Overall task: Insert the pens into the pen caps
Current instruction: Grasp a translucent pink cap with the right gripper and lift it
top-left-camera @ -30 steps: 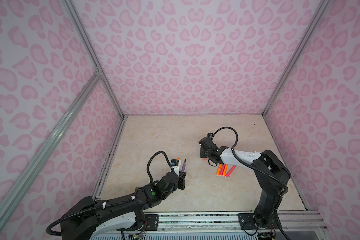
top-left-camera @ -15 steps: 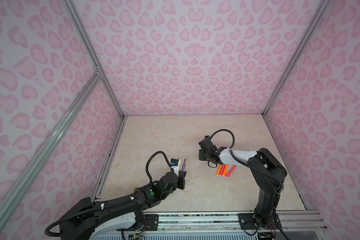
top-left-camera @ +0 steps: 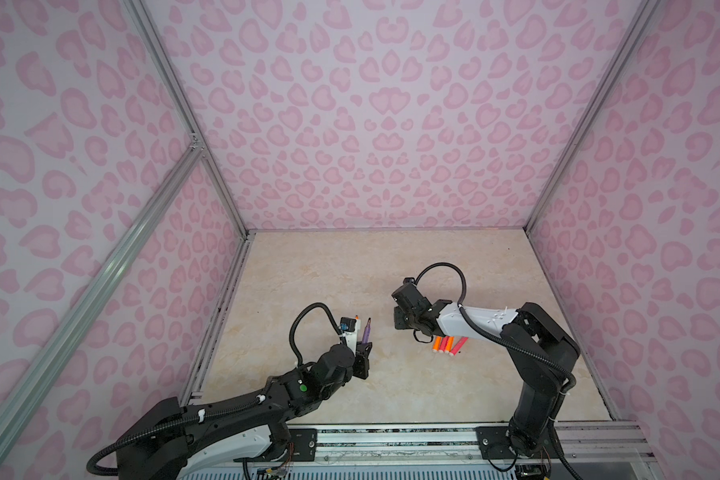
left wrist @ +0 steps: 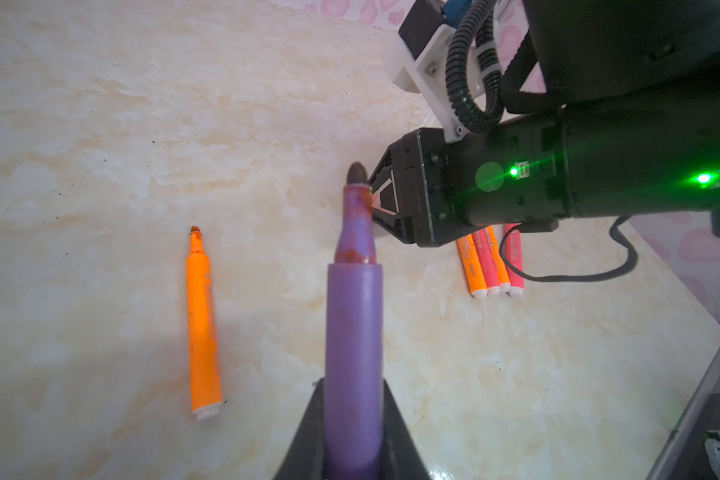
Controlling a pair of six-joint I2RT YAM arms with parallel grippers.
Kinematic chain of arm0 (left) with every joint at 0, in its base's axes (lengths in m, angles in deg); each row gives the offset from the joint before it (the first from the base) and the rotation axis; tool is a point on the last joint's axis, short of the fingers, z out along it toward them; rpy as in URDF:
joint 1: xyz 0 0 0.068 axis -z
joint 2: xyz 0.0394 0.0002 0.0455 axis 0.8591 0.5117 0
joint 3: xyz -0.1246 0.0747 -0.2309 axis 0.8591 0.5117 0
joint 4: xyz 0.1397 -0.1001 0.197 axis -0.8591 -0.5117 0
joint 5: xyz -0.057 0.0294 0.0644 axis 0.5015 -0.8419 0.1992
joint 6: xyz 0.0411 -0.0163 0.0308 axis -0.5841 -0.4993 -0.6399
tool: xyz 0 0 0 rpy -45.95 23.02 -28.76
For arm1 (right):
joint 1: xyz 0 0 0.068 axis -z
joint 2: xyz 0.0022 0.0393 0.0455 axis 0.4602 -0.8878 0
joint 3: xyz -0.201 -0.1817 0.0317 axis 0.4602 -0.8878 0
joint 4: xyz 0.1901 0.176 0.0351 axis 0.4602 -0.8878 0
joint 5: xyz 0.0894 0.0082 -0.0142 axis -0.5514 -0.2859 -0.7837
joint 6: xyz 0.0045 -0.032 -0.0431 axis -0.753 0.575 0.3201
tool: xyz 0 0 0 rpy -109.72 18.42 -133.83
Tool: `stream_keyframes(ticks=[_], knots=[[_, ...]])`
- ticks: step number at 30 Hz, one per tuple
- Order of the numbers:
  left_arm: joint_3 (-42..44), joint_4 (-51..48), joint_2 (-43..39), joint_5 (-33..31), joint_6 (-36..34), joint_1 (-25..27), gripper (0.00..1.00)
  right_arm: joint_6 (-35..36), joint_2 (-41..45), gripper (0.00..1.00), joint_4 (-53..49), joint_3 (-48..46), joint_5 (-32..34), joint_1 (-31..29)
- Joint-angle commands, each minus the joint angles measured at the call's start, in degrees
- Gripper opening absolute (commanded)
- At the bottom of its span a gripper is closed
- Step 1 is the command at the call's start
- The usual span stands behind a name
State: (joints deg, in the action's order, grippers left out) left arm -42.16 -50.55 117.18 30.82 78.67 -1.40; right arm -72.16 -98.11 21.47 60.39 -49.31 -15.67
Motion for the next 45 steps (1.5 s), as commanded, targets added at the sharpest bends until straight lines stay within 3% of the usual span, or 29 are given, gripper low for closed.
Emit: stream_keyframes(ticks=[1, 7, 14, 21, 31, 45], knots=[[0.4, 0.5, -0.8, -0.7, -0.1, 0.0, 0.03, 1.0, -0.4, 0.37, -2.4, 0.8, 5.0, -0.1], [0.4, 0.2, -1.3, -0.8, -0.2, 0.0, 0.03, 3.8, -1.6, 0.46, -1.2, 1.7, 6.9, 0.2], [0.1, 0.2, -0.8, -0.9, -0.3, 0.0, 0.03, 5.0, -4.8, 0.47, 1.1, 1.6, 1.2, 0.7], [0.6, 0.4, -1.5, -0.3, 0.1, 0.0, 0.03, 3.4, -2.4, 0.47, 0.2, -0.8, 1.8, 0.0], [1.7, -0.6, -4.9, -0.1, 0.1, 0.0, 0.03, 2.5, -4.2, 0.32, -2.6, 0.9, 4.8, -1.2], [1.7, -1.1, -5.7, 0.4, -0.1, 0.0, 0.03, 1.8, -6.2, 0.21, -4.8, 3.3, 6.0, -2.2]])
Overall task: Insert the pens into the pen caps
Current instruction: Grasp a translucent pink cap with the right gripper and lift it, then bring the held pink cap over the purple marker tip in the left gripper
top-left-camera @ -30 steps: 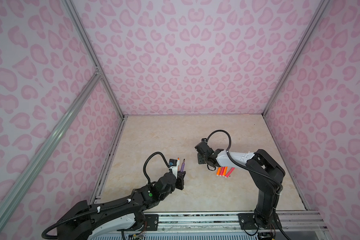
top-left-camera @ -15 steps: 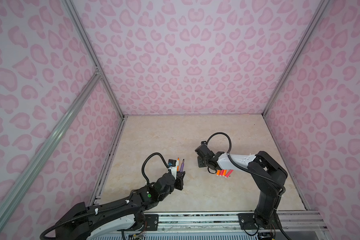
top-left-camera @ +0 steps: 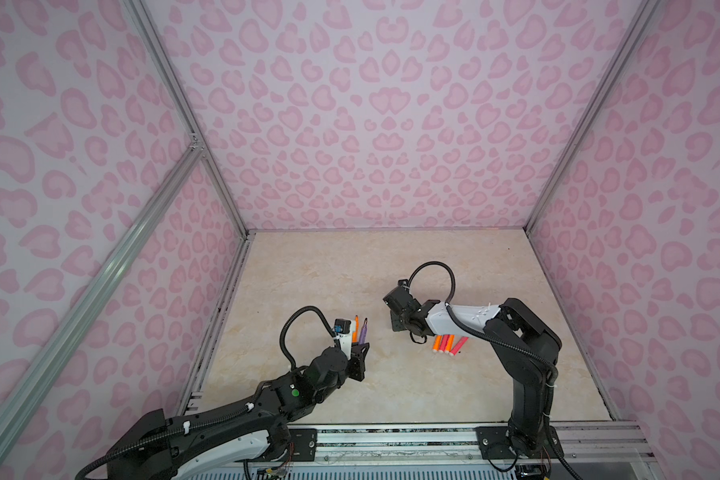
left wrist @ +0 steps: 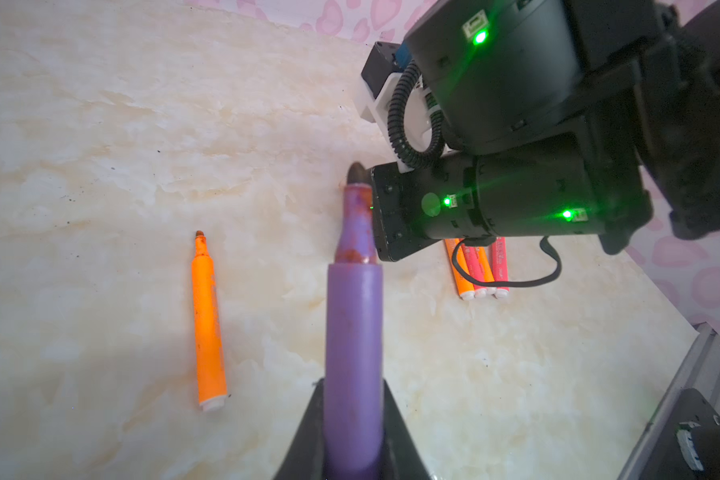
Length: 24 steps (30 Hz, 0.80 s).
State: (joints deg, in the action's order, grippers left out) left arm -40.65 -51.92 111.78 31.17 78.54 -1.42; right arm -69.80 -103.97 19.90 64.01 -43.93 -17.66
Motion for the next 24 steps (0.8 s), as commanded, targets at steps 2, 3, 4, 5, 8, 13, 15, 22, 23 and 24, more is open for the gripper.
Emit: stream_keyframes(ticks=[2, 3, 4, 5, 8, 13, 15, 22, 23, 24], knots=[[0.4, 0.2, -0.7, 0.0, 0.1, 0.0, 0.03, -0.7, -0.2, 0.20, -3.4, -0.3, 0.8, -0.3], [0.4, 0.2, -0.8, 0.1, 0.0, 0.0, 0.03, -0.8, -0.2, 0.19, -3.6, -0.3, 0.7, -0.3], [0.5, 0.1, -1.0, 0.2, 0.0, 0.0, 0.03, -1.0, -0.1, 0.18, -3.6, -0.3, 0.7, -0.3], [0.6, 0.2, -1.1, 0.2, 0.0, 0.0, 0.03, -1.1, 0.1, 0.17, -3.8, -0.4, 0.7, -0.3], [0.5, 0.1, -1.3, -0.2, -0.2, 0.0, 0.03, -1.5, 1.5, 0.15, -3.3, -1.2, 0.8, -0.5], [0.1, 0.0, -1.9, 0.3, -0.2, 0.0, 0.03, -2.5, 7.0, 0.12, 0.2, -4.5, -0.7, -0.4], [-0.1, 0.2, -2.2, 1.5, 0.0, 0.0, 0.03, -2.7, 9.7, 0.11, 1.1, -5.7, -0.9, -0.4], [-0.8, 0.6, -4.9, 6.2, 0.8, 0.0, 0.03, -4.4, 21.3, 0.08, 2.0, -10.1, -0.9, -0.5], [-0.9, 0.6, -5.3, 6.9, 0.8, 0.0, 0.03, -4.8, 22.9, 0.08, 2.1, -10.5, -1.0, -0.4], [-1.3, 0.6, -5.9, 7.7, 0.7, 0.0, 0.03, -5.2, 24.7, 0.07, 2.3, -10.9, -1.5, -0.4]])
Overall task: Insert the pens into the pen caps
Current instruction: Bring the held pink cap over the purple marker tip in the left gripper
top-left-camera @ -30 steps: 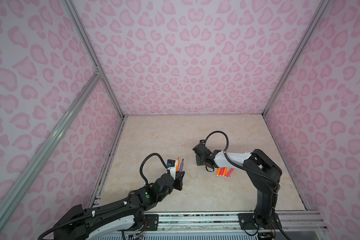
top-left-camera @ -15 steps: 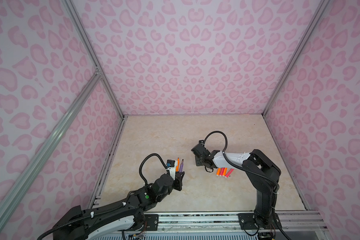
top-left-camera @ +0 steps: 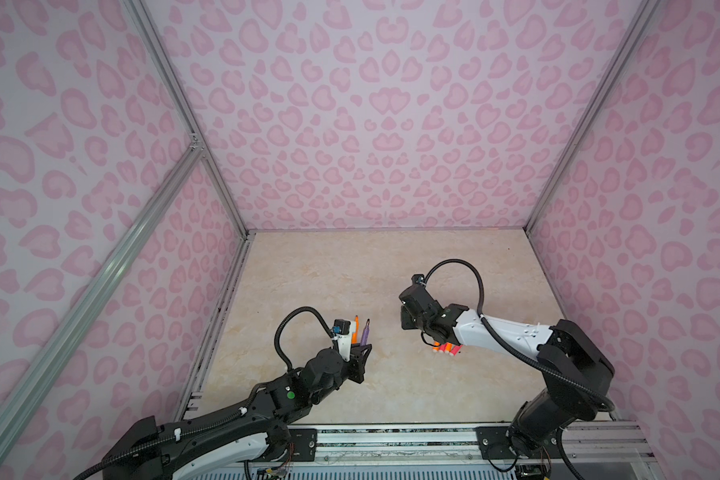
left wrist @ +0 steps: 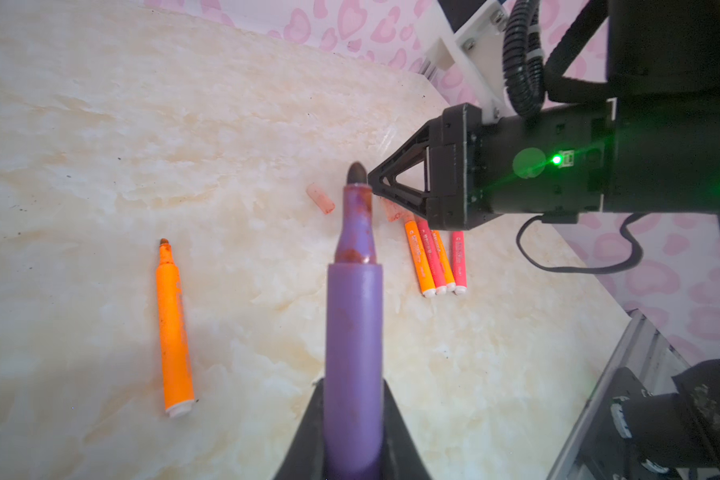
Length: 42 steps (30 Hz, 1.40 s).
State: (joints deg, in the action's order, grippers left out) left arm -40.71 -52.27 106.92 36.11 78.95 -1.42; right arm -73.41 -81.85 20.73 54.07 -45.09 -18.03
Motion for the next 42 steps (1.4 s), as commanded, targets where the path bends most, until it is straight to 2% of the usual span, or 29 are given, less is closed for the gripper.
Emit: stream_keyframes(ticks=[1, 6, 10, 21, 26, 42], knots=[[-1.6, 1.0, -1.5, 3.6, 0.2, 0.0, 0.03, -2.1, 4.2, 0.06, 1.6, -1.2, -0.8, -0.1], [-3.2, 2.9, -0.7, 6.8, -0.1, 0.0, 0.03, -6.3, 11.6, 0.02, 5.3, -3.3, -3.8, 0.3], [-5.4, 4.4, 1.7, 8.1, -0.4, 0.1, 0.03, -8.8, 16.2, 0.00, 15.1, -5.9, -8.0, 0.3], [-11.2, 7.5, 7.4, 10.8, -0.8, 0.0, 0.03, -15.6, 25.7, 0.00, 34.1, -13.9, -9.5, 0.3], [-12.6, 9.6, 10.0, 11.7, 0.3, 0.1, 0.03, -19.6, 30.3, 0.00, 44.0, -20.9, -5.5, -1.9], [-15.1, 11.0, 13.7, 13.1, 0.7, 0.6, 0.03, -20.2, 29.3, 0.00, 49.0, -21.5, -2.0, -6.1]])
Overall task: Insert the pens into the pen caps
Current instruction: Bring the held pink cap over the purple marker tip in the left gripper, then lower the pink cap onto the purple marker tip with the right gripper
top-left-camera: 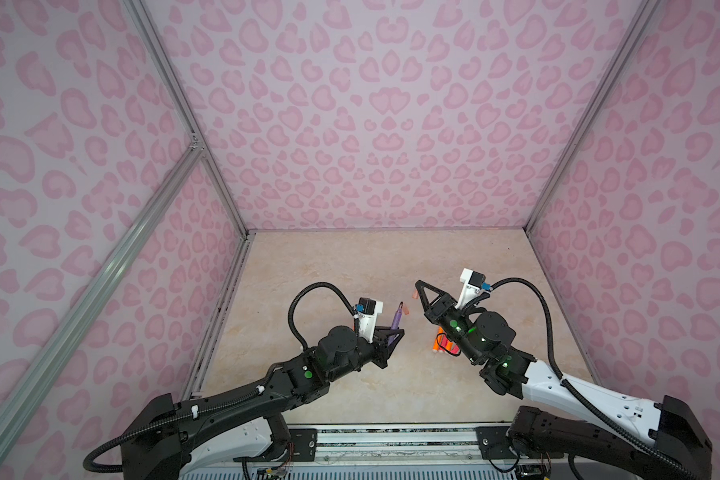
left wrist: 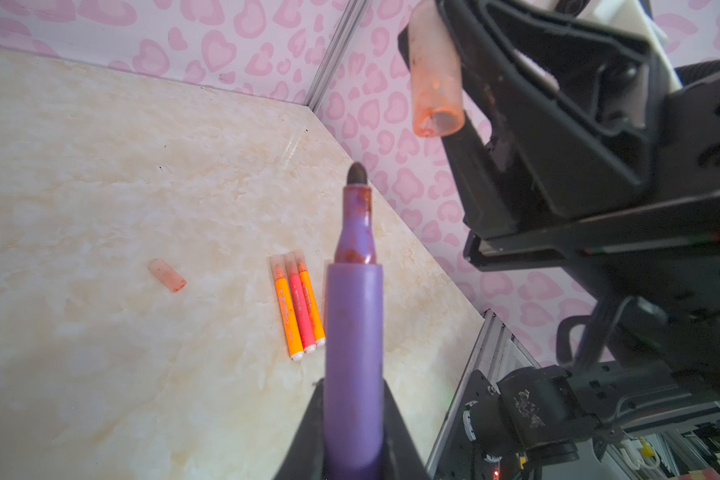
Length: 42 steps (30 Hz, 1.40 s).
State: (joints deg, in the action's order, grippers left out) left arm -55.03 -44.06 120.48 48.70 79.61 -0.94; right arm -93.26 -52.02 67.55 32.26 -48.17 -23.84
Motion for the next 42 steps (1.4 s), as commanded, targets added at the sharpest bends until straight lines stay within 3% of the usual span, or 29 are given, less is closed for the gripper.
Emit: stream_keyframes(ticks=[1, 27, 42], knots=[[-0.9, 2.8, 0.1, 0.5, 0.1, 0.2, 0.03, -0.4, -0.9, 0.00, 2.0, 0.5, 1.1, -0.3], [-2.1, 4.0, 2.4, 0.2, -0.1, 1.1, 0.03, -0.6, -0.9, 0.00, 2.9, -2.8, -0.4, -2.7], [-3.5, 4.4, 1.2, 3.1, 0.0, 0.8, 0.03, 2.5, -0.6, 0.00, 11.7, -6.8, -6.9, -3.8]])
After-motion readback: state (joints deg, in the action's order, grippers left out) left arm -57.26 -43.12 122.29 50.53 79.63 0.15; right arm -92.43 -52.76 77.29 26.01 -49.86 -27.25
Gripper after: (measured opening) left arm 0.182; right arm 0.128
